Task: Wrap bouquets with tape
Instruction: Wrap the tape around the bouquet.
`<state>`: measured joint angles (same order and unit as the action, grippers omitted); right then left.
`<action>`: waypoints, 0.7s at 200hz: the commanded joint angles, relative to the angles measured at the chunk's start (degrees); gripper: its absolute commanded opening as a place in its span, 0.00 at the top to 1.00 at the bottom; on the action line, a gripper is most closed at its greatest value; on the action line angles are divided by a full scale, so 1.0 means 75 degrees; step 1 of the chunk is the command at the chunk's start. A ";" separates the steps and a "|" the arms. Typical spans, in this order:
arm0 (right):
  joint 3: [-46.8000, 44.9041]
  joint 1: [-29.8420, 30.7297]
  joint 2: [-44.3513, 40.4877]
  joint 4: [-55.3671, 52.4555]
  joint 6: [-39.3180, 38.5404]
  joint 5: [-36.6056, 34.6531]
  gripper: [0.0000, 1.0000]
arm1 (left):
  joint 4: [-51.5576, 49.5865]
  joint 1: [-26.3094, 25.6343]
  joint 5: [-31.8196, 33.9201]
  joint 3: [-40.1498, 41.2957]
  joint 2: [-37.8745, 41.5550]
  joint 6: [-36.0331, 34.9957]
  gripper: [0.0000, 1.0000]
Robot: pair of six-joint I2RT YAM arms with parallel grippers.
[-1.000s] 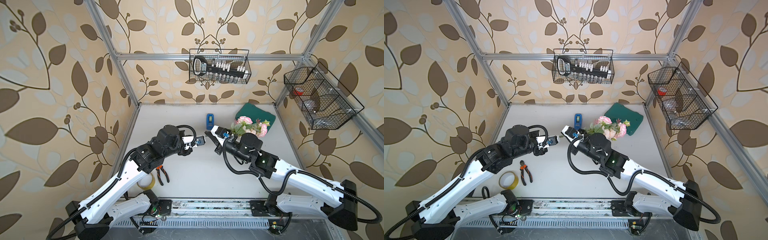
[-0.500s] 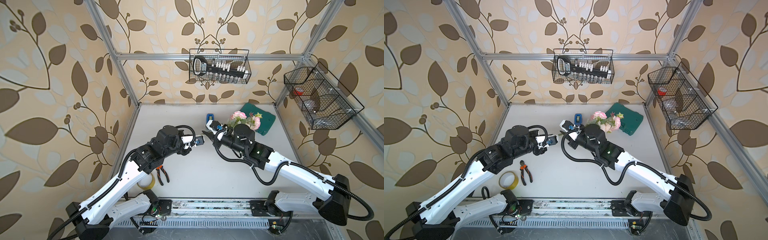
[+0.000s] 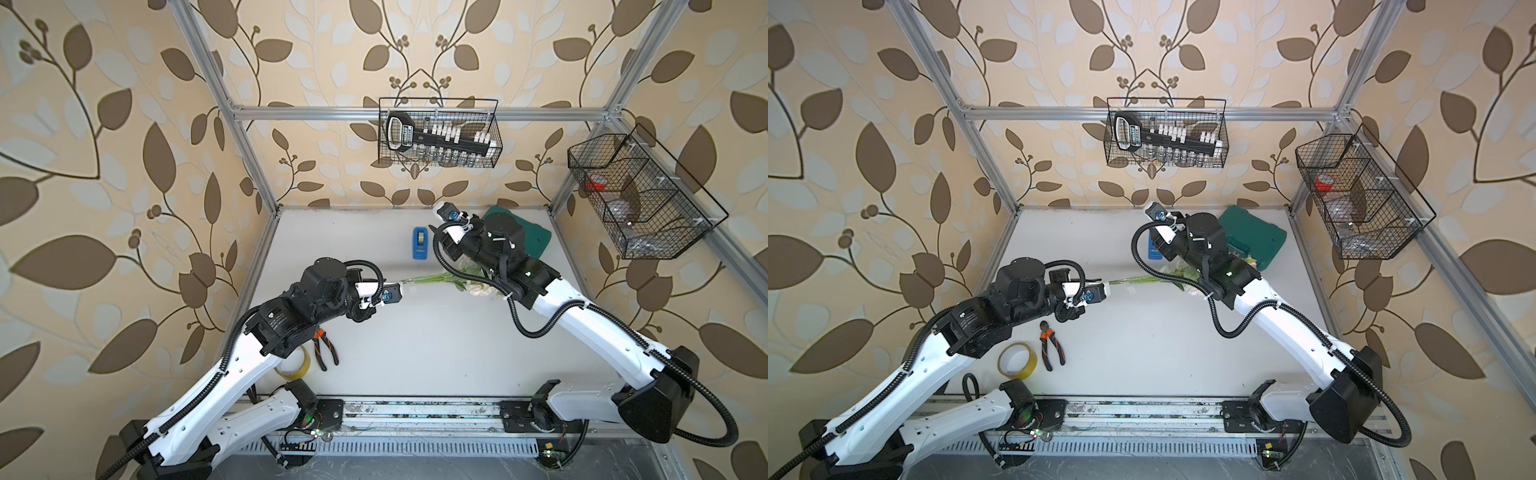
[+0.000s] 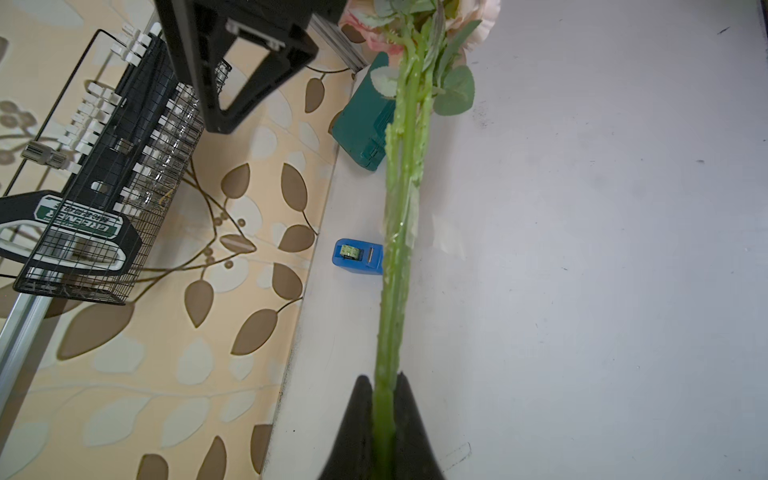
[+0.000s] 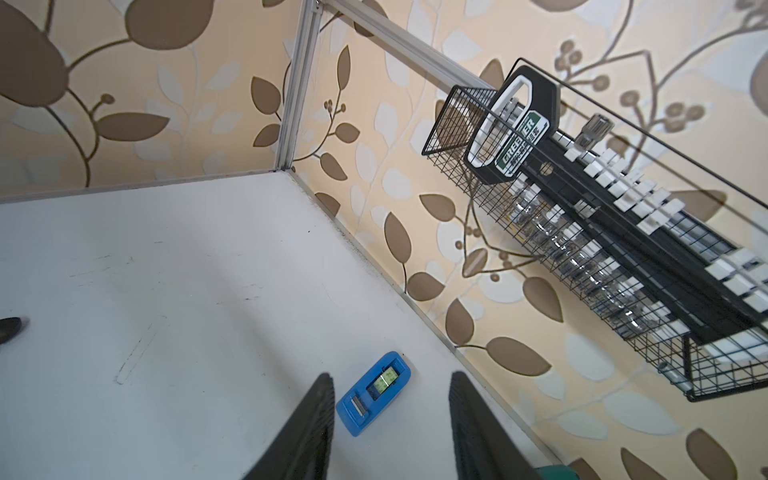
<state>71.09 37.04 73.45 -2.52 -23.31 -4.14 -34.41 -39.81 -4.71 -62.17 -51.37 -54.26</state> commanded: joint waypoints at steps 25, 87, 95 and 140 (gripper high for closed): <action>-0.1070 0.1259 -0.2094 0.0329 -0.0213 0.1390 0.49 | 0.0919 -0.0035 0.0581 -0.0197 -0.0023 0.0857 1.00; -0.4396 0.2802 -0.3209 0.2523 0.0222 0.2127 0.48 | 0.1005 -0.0036 0.0027 -0.0605 0.0313 0.1561 1.00; -0.4487 0.2890 -0.3048 0.2585 0.0181 0.1982 0.47 | 0.1014 -0.0035 -0.0085 -0.0637 0.0379 0.1626 1.00; -0.4663 0.2933 -0.2157 0.3781 0.0165 -0.0352 0.40 | 0.0941 -0.0036 -0.0403 -0.0652 0.0613 0.1909 1.00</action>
<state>36.45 58.87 55.81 16.43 -22.09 4.03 -31.27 -39.81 -4.58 -64.64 -48.34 -42.85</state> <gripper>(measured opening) 0.588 0.089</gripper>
